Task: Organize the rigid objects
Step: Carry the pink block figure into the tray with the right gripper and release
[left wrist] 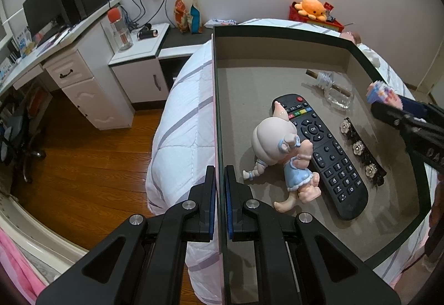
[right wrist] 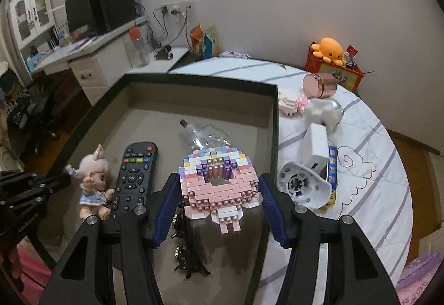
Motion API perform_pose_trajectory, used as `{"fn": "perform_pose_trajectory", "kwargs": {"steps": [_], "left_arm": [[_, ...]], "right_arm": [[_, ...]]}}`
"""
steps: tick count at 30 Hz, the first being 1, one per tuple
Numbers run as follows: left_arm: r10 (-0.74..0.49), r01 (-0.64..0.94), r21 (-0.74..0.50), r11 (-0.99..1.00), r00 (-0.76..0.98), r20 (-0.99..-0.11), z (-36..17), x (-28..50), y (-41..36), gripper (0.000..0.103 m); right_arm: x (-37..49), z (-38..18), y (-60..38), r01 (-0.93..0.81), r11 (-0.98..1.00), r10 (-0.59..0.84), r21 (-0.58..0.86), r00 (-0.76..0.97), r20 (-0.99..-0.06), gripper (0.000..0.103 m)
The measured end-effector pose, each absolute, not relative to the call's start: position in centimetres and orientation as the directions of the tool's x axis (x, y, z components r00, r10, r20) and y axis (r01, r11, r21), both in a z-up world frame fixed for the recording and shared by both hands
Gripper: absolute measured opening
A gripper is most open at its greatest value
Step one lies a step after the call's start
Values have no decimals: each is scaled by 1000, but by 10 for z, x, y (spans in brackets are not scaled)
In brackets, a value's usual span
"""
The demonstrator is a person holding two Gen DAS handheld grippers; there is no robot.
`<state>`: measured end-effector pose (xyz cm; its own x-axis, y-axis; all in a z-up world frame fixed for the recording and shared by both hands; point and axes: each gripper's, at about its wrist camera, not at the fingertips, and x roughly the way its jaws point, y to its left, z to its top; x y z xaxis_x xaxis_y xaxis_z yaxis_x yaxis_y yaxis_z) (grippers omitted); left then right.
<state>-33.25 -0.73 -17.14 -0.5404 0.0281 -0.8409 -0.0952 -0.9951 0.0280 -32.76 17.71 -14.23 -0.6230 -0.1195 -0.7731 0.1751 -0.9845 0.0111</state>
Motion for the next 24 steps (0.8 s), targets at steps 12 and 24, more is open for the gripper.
{"fn": "perform_pose_trajectory", "kwargs": {"steps": [12,24], "left_arm": [[26,-93,29,-995,-540,-841,-169,-334,-8,6],[23,-90,30,-995,-539,-842,-171,-334,-7,6]], "right_arm": [[-327,-146,164,164,-983,-31,-87,-610,-792,59],[-300,-101,221,74,-997,-65,16,-723,-688,70]]}}
